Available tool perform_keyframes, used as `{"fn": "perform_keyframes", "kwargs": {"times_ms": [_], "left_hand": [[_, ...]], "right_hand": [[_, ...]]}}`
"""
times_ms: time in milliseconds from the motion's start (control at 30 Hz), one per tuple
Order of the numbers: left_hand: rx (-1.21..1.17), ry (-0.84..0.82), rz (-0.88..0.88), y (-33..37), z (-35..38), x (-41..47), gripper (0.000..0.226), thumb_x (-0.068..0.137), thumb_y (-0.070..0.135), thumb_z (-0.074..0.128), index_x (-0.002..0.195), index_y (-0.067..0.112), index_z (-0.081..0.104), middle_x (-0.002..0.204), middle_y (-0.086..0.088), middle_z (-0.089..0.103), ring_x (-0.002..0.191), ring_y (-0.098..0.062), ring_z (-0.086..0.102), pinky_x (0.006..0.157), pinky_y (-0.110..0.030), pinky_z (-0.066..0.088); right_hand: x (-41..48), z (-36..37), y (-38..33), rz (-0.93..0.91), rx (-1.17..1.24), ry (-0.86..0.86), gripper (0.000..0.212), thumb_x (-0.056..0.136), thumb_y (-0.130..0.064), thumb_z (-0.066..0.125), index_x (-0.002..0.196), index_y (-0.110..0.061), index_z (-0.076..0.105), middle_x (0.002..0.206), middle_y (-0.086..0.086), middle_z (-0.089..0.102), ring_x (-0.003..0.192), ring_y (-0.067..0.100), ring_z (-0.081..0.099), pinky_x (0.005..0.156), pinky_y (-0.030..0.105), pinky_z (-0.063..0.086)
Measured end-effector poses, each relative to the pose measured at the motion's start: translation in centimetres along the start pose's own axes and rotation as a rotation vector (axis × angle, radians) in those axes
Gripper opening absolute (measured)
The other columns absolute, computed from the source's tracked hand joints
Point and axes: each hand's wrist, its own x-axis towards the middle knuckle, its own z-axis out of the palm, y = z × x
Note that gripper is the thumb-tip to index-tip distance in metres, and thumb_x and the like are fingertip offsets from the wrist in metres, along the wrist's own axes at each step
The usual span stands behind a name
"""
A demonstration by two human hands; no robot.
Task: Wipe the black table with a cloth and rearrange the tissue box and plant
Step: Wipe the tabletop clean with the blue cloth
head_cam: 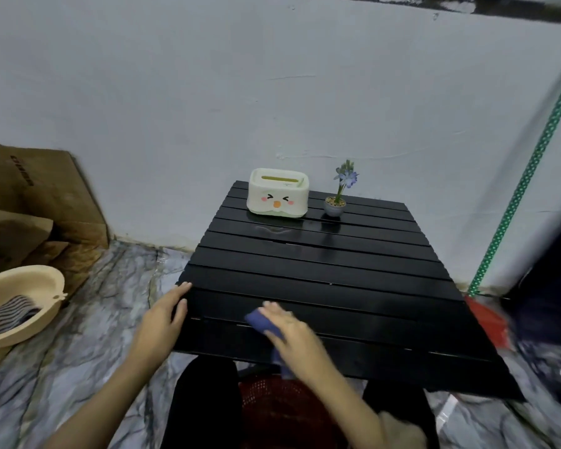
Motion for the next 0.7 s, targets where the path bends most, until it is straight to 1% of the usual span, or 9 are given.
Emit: {"fn": "perform_keyframes", "kwargs": {"times_ms": [100,233,333,400,500,533,567,633,700], "left_hand": [[0.044,-0.017,0.016,-0.3,0.3,0.0,0.037,0.094,0.014,0.041,0.13,0.014,0.047,0.142,-0.009,0.046,0.134,-0.022,0.038,0.108,-0.041,0.036],[0.051,-0.039,0.019,0.0,1.3,0.1,0.037,0.094,0.013,0.041,0.13,0.013,0.047,0.14,-0.011,0.047,0.135,-0.023,0.036,0.106,-0.043,0.036],[0.06,-0.057,0.025,0.6,1.8,-0.1,0.038,0.094,0.015,0.041,0.132,0.015,0.045,0.142,-0.01,0.045,0.137,-0.02,0.033,0.106,-0.042,0.036],[0.064,-0.054,0.026,1.0,2.1,-0.2,0.038,0.094,0.015,0.041,0.132,0.015,0.045,0.143,-0.009,0.045,0.137,-0.019,0.032,0.106,-0.041,0.035],[0.083,-0.029,0.03,1.3,2.4,-0.4,0.037,0.094,0.015,0.041,0.131,0.015,0.046,0.142,-0.01,0.045,0.137,-0.019,0.032,0.105,-0.041,0.036],[0.095,-0.02,0.031,1.3,2.5,-0.4,0.037,0.094,0.015,0.041,0.131,0.015,0.047,0.142,-0.009,0.046,0.137,-0.019,0.032,0.105,-0.042,0.037],[0.11,-0.012,0.033,1.2,2.6,-0.5,0.037,0.094,0.015,0.041,0.13,0.016,0.047,0.142,-0.008,0.046,0.137,-0.018,0.033,0.105,-0.042,0.038],[0.134,-0.007,0.039,0.9,2.8,-0.5,0.036,0.093,0.015,0.042,0.129,0.016,0.048,0.141,-0.006,0.047,0.136,-0.017,0.034,0.105,-0.042,0.038],[0.136,-0.018,0.051,0.7,2.7,-0.4,0.037,0.093,0.013,0.042,0.129,0.015,0.049,0.141,-0.006,0.047,0.136,-0.018,0.034,0.106,-0.042,0.037]], "right_hand": [[-4.9,-6.5,7.2,0.228,-0.061,0.191,0.042,0.091,-0.011,0.051,0.132,-0.016,0.044,0.14,-0.006,0.039,0.133,0.009,0.031,0.109,0.019,0.019],[-9.9,-14.8,15.8,0.634,-0.184,0.452,0.039,0.088,-0.005,0.052,0.127,-0.004,0.048,0.137,0.022,0.048,0.124,0.043,0.044,0.105,0.048,0.034],[-8.5,-16.6,17.5,0.787,-0.208,0.565,0.035,0.089,-0.006,0.05,0.123,-0.002,0.05,0.128,0.029,0.053,0.111,0.049,0.051,0.094,0.05,0.04],[-5.9,-15.7,16.4,0.76,-0.241,0.548,0.036,0.089,-0.009,0.05,0.125,-0.004,0.048,0.129,0.026,0.053,0.11,0.046,0.053,0.09,0.048,0.043],[-1.6,-12.4,12.8,0.629,-0.193,0.43,0.037,0.091,-0.013,0.049,0.128,-0.011,0.046,0.128,0.017,0.055,0.104,0.036,0.06,0.071,0.034,0.045],[-0.4,-10.9,11.5,0.548,-0.157,0.381,0.038,0.091,-0.012,0.048,0.129,-0.012,0.046,0.133,0.015,0.053,0.109,0.033,0.058,0.075,0.033,0.046],[0.3,-9.2,10.2,0.451,-0.129,0.321,0.039,0.091,-0.011,0.048,0.13,-0.012,0.046,0.138,0.012,0.048,0.119,0.029,0.053,0.088,0.034,0.044],[0.1,-6.4,7.8,0.269,-0.115,0.17,0.042,0.091,-0.013,0.048,0.133,-0.014,0.042,0.146,0.005,0.039,0.135,0.02,0.036,0.111,0.03,0.025],[-2.5,-5.4,6.9,0.161,-0.091,0.078,0.044,0.093,-0.019,0.047,0.136,-0.019,0.039,0.146,-0.008,0.034,0.137,0.008,0.027,0.113,0.022,0.017]]}}
